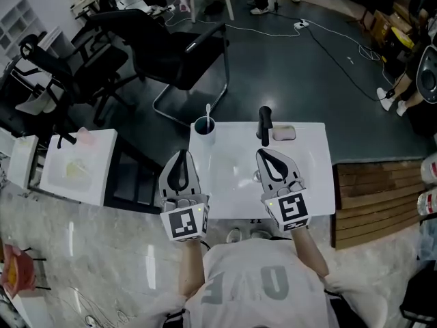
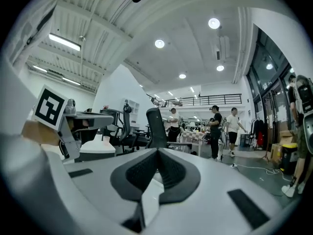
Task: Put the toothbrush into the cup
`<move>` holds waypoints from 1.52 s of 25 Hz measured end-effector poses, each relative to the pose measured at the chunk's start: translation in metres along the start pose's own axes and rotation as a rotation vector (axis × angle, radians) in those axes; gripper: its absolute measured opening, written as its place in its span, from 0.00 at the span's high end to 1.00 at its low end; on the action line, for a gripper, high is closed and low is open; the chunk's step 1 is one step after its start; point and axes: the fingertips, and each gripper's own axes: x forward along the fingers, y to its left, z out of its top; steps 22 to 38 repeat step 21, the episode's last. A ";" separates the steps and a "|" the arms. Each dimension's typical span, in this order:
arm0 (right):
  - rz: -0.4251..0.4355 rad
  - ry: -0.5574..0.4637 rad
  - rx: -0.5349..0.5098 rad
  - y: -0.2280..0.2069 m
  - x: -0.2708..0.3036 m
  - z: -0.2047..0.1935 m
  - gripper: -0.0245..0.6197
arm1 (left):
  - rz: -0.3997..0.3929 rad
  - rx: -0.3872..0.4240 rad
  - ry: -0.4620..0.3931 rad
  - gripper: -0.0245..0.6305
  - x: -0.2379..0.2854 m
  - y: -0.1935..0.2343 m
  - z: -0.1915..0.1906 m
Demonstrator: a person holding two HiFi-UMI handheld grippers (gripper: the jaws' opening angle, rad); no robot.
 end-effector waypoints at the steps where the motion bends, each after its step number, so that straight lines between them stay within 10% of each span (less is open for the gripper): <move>1: 0.000 0.000 0.002 0.000 0.000 0.000 0.91 | 0.001 -0.005 0.000 0.91 0.000 0.000 0.001; 38: -0.026 0.015 0.000 -0.002 -0.015 -0.009 0.91 | -0.047 -0.017 0.045 0.91 -0.008 -0.021 -0.011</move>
